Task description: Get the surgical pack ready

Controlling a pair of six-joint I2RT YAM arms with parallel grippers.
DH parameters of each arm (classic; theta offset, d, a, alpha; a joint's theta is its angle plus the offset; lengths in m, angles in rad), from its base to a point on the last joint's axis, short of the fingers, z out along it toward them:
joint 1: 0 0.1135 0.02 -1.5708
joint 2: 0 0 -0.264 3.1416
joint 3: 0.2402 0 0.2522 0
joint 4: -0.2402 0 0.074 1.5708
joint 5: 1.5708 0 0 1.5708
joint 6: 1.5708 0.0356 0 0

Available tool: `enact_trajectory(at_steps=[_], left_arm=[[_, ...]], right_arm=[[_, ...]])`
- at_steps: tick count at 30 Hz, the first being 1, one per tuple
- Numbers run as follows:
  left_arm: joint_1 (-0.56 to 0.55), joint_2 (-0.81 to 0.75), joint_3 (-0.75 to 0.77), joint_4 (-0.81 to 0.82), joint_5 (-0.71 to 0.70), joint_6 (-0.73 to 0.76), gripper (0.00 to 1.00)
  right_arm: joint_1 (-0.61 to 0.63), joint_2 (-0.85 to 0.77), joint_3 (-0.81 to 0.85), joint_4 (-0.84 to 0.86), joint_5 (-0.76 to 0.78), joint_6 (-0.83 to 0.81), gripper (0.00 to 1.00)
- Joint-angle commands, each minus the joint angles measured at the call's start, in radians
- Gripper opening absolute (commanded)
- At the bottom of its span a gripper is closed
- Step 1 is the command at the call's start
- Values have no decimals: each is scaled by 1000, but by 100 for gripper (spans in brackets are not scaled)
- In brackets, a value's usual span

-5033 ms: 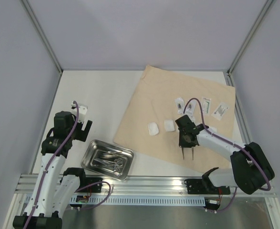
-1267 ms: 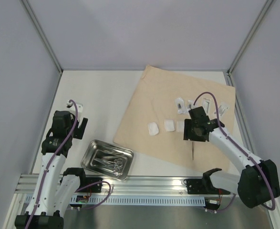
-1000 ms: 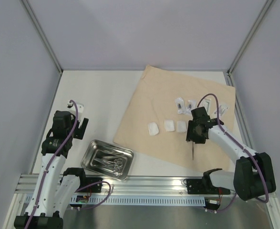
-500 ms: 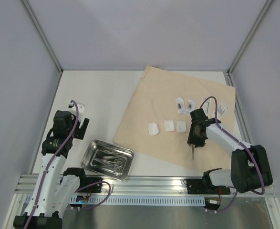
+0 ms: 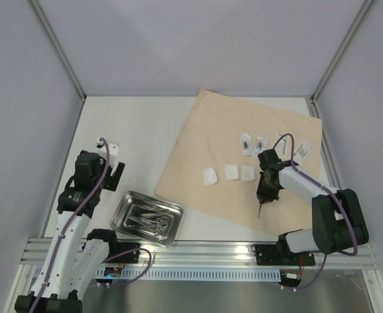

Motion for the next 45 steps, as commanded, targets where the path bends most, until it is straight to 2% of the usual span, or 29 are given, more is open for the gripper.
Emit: enact_trajectory(at_steps=[1,2,6,10,12,13,15,16,18,19,21,22,27,30,37,45], left_arm=[[-9,-14,2,-3,2,5,100],[-9,-14,2,-2,1,7,100],[-13,-17,2,-1,1,7,100],[-13,-17,-1,0,-9,7,100],[-13,-12,-4,2,-16,7,100],[-13,-9,-5,5,-25,7,100],[-11,0,-8,9,-38,5,100],[-9,3,-7,11,-51,5,100],[0,9,-5,15,-67,5,100],[16,11,-2,26,-100,2,100],[41,11,2,37,-142,1,100],[49,11,4,41,-176,-4,100],[83,6,10,49,-220,-12,100],[108,9,7,67,-265,-15,100],[112,25,12,75,-280,-21,100],[112,28,4,75,-263,-18,100]], right_arm=[[-3,-10,-8,5,5,13,4],[-3,-13,-8,5,5,13,1],[6,-36,8,-6,15,-1,0],[90,-110,88,-81,161,1,1],[200,-130,179,-89,227,-13,0],[313,-136,218,-76,246,-30,1],[450,-119,329,-9,331,-76,0],[580,-101,364,25,344,-155,1],[682,-12,476,133,280,-275,0],[776,31,511,161,252,-397,0],[861,161,623,224,209,-505,0],[925,207,665,236,197,-609,0],[1006,500,886,206,57,-755,1],[1040,583,947,213,0,-809,1],[1110,680,984,186,-59,-884,0],[1116,749,1003,158,-58,-907,0]])
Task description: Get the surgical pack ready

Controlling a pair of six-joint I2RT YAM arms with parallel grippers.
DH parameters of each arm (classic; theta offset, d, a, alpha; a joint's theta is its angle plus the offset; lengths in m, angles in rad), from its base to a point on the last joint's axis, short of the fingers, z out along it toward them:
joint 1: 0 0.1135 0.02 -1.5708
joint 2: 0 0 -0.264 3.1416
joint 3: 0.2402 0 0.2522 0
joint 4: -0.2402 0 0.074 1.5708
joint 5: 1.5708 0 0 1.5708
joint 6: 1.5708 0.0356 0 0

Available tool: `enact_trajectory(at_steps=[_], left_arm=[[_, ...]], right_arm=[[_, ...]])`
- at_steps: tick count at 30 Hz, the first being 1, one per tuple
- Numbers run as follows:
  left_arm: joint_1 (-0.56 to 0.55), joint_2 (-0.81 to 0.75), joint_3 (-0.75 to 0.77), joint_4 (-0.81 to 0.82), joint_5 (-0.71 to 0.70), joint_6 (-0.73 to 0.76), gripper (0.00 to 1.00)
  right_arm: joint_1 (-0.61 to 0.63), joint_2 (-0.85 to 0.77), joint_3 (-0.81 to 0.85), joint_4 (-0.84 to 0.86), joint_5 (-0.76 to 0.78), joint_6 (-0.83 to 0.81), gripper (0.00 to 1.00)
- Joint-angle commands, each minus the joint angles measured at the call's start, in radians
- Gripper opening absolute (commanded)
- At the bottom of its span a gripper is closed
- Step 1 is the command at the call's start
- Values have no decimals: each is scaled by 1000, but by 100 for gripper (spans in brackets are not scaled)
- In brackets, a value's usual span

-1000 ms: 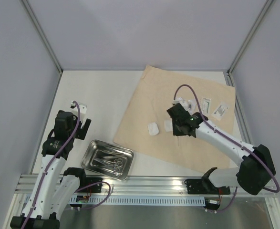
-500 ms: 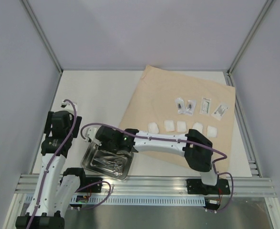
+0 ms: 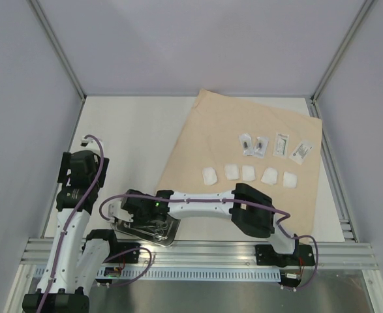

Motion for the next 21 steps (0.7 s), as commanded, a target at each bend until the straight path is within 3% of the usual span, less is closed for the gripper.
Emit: enact_trajectory(at_steps=[1,14,21], left_arm=[[8,2,6,29,-4,-15,100],[6,2,4,18,18,-14,100],[8,7,6,15,19,-14,100]], right_arm=[[-4,33,48,-9,6,-49,0],[-7,139,130,-63,105,-95,0],[-31,183,179,-78,112,-40,1]])
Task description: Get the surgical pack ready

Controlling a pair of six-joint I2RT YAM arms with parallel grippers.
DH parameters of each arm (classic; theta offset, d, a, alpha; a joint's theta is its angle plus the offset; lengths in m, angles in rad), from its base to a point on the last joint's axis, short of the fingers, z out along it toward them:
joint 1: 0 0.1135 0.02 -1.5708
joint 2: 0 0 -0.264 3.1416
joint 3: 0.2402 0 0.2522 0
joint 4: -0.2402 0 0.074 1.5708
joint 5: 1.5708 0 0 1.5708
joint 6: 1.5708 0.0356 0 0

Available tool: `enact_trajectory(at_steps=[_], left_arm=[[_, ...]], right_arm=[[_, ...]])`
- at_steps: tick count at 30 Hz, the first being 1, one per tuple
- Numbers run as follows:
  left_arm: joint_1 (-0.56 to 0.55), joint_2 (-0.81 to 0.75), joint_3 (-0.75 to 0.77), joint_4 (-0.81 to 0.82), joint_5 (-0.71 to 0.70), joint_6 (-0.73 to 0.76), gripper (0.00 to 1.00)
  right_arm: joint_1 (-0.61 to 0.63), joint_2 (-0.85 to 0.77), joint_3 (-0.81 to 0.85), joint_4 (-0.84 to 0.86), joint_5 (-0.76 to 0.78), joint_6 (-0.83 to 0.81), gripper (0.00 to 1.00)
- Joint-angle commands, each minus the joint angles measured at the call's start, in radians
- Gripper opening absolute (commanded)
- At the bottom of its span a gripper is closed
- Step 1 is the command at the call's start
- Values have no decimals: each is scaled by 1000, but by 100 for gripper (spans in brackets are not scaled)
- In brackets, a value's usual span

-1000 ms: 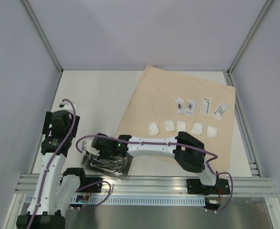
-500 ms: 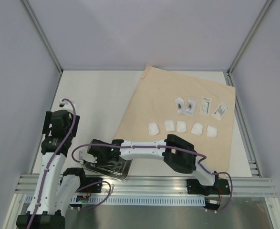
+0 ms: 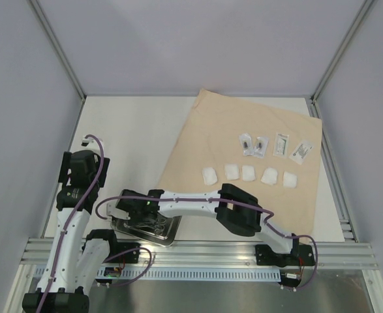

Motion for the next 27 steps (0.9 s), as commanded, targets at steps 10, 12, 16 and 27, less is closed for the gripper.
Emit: enact_trajectory(at_steps=[10,12,16,27], left_arm=[[6,7,9,11,15,-12,100],[6,7,9,11,15,-12,100],[8,5,7,10,21,-12,100],[6,2,9,2,38,-14,100]], right_arm=[[-36,26,56,-27,11,64,5],[-35,20,56,-33,5,67,12],[-35,-3,53,-36,-7,84,22],[-56,-163,50,-30,25,184,24]])
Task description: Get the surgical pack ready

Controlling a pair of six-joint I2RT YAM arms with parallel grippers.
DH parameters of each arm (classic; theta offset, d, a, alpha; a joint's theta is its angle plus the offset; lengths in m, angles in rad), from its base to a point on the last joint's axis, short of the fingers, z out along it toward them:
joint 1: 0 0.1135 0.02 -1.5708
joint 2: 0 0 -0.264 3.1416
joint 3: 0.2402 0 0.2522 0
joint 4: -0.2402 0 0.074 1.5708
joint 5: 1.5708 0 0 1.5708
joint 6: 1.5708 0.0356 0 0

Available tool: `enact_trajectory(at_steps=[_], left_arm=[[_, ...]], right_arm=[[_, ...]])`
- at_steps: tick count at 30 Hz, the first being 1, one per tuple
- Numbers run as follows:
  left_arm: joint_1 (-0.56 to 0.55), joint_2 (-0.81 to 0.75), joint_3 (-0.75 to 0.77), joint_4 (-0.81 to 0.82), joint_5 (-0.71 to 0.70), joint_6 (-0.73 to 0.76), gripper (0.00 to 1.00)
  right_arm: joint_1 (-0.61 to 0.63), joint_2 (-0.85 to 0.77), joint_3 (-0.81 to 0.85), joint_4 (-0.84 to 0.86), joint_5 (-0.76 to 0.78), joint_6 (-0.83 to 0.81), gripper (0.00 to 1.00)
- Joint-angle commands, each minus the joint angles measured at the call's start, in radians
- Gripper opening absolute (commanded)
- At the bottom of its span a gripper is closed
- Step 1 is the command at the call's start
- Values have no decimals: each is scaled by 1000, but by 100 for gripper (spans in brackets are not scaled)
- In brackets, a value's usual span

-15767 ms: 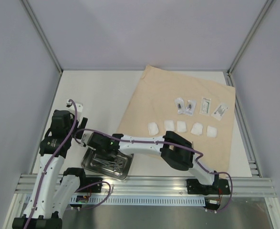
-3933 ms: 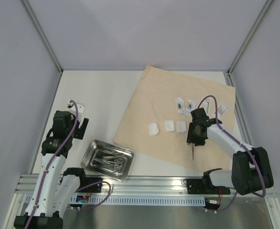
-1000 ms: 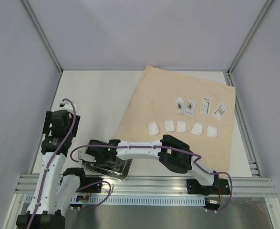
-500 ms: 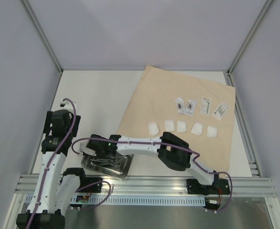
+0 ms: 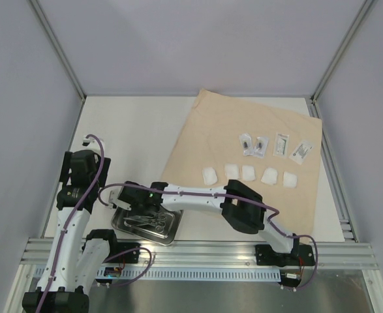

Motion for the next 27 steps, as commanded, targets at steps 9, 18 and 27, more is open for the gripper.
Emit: enact_trajectory(at_steps=[9,18,27], left_arm=[[8,-8,24,-22,127,2,100],[6,21,76,-91,320,40,100],[5,76,153,-160,423,59,100]], right_arm=[[-215,-537,-276,34,-33,336,32],[-841,-858,-627,45,-229,616,45],[-1303,-875,-730,55,-254,681,50]])
